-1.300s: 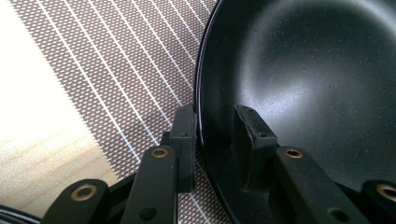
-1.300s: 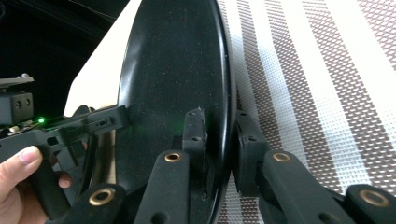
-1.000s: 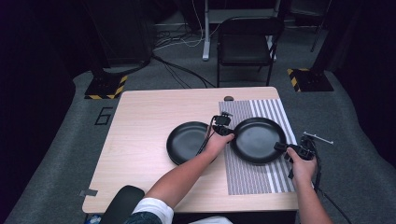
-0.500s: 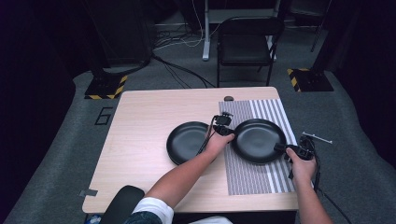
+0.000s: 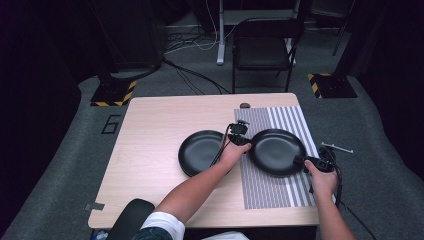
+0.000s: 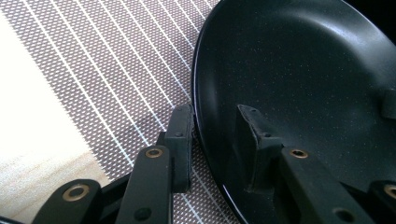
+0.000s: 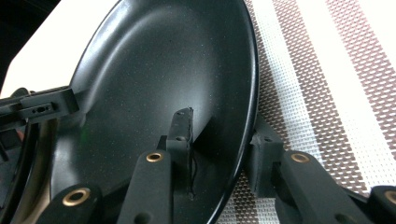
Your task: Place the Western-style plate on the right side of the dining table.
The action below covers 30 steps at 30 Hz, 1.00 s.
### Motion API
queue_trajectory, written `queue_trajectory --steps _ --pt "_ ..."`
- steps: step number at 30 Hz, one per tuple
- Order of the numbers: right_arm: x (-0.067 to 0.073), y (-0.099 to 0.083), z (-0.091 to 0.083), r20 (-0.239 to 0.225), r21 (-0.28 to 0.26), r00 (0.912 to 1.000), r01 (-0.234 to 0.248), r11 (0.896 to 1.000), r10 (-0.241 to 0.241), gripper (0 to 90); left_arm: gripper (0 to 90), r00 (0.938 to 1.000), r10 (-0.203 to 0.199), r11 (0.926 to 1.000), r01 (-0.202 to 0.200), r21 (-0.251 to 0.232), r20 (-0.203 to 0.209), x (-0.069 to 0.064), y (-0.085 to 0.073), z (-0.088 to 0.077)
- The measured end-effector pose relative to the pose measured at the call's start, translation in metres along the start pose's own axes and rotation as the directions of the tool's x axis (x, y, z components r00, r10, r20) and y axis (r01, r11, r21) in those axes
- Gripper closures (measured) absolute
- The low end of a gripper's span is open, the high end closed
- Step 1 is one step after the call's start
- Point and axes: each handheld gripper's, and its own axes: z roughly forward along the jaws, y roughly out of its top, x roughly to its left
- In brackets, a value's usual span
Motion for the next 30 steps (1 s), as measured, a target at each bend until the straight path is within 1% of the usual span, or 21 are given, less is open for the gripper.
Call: queue_trajectory --steps 4,5,6,7,9,11,14,16,17,18,19,20,22,23,24,25,26,27,28,29,30 --pt "0.0 0.0 -0.001 0.008 -0.001 0.9999 0.008 1.0 -0.008 66.4 66.8 1.0 -0.003 1.0 0.003 -0.008 0.002 0.0 -0.001 -0.001" --pt "0.0 0.0 -0.001 0.015 -0.004 0.9998 0.016 1.0 -0.016 66.6 66.6 1.0 -0.005 0.9999 0.005 -0.01 0.003 0.0 -0.001 -0.001" --pt "0.001 -0.001 -0.001 0.017 -0.001 0.9998 0.014 1.0 -0.014 66.8 66.3 1.0 -0.004 0.9999 0.004 -0.011 0.007 0.0 -0.001 -0.001" --pt "-0.001 -0.001 -0.003 0.02 0.001 0.9995 0.025 1.0 -0.026 67.8 65.1 0.9999 -0.009 0.9998 0.009 -0.015 0.009 0.001 -0.001 -0.002" --pt "-0.001 -0.001 -0.003 0.02 -0.001 0.9994 0.029 1.0 -0.029 68.3 64.6 0.9999 -0.01 0.9998 0.01 -0.017 0.008 0.001 -0.001 -0.002" --pt "-0.004 -0.002 -0.005 0.022 -0.006 0.9994 0.028 1.0 -0.028 70.0 63.5 1.0 -0.003 0.9998 0.003 -0.017 0.008 0.0 -0.001 -0.002" --pt "-0.004 -0.003 -0.005 0.024 -0.008 0.9995 0.022 1.0 -0.022 69.9 62.5 0.9999 -0.003 0.9998 0.003 -0.021 0.01 0.0 -0.001 -0.002" --pt "-0.003 -0.003 -0.009 0.059 -0.026 0.997 0.051 0.998 -0.049 68.4 61.5 0.9999 -0.006 0.9997 0.007 -0.024 0.011 0.0 -0.002 -0.003" --pt "-0.003 -0.003 -0.015 0.067 -0.052 0.9959 0.064 0.997 -0.061 66.8 59.8 0.9999 -0.006 0.9997 0.006 -0.025 0.01 0.0 -0.002 -0.003" --pt "-0.003 -0.003 -0.015 0.067 -0.052 0.9959 0.064 0.997 -0.061 66.8 59.8 0.9999 -0.011 0.9995 0.011 -0.03 0.01 0.001 -0.002 -0.003" --pt "-0.005 -0.003 -0.017 0.052 -0.062 0.9972 0.058 0.996 -0.054 65.8 58.7 0.9998 -0.015 0.9993 0.016 -0.033 0.01 0.001 -0.002 -0.004" --pt "-0.005 -0.003 -0.019 0.049 -0.068 0.9975 0.055 0.996 -0.052 64.9 57.7 0.9996 -0.026 0.9988 0.026 -0.041 0.011 0.001 -0.002 -0.004" --pt "-0.006 -0.003 -0.021 0.042 -0.069 0.9979 0.051 0.996 -0.048 64.0 56.3 0.9996 -0.022 0.9989 0.022 -0.041 0.015 0.002 -0.003 -0.006" --pt "-0.006 -0.004 -0.021 0.035 -0.063 0.9981 0.054 0.997 -0.051 63.0 56.1 0.9995 -0.025 0.9984 0.026 -0.051 0.019 0.002 -0.003 -0.007" --pt "-0.005 -0.005 -0.021 0.05 -0.054 0.996 0.077 0.996 -0.074 60.8 55.4 0.9994 -0.025 0.9981 0.026 -0.056 0.022 0.003 -0.003 -0.011" --pt "-0.004 -0.006 -0.021 0.065 -0.052 0.9934 0.098 0.994 -0.094 60.0 55.0 0.9997 -0.012 0.9983 0.013 -0.057 0.023 0.004 -0.003 -0.014" --pt "-0.004 -0.006 -0.021 0.065 -0.052 0.9934 0.098 0.994 -0.094 60.0 54.5 0.9997 -0.012 0.9983 0.013 -0.057 0.023 0.004 -0.003 -0.014" --pt "-0.002 -0.007 -0.022 0.074 -0.051 0.9916 0.11 0.993 -0.106 59.2 54.5 0.9997 -0.012 0.9977 0.014 -0.066 0.022 0.004 -0.004 -0.017" --pt "0.0 -0.007 -0.023 0.073 -0.051 0.991 0.116 0.992 -0.112 57.7 54.0 0.9998 -0.006 0.9972 0.008 -0.074 0.021 0.005 -0.004 -0.021" --pt "0.002 -0.006 -0.025 0.062 -0.068 0.9894 0.135 0.988 -0.131 56.1 53.2 0.9997 -0.006 0.9967 0.007 -0.08 0.022 0.006 -0.004 -0.023" --pt "0.002 -0.006 -0.025 0.062 -0.068 0.9894 0.135 0.988 -0.131 56.1 53.2 0.9998 -0.001 0.9964 0.002 -0.085 0.02 0.008 -0.004 -0.026"
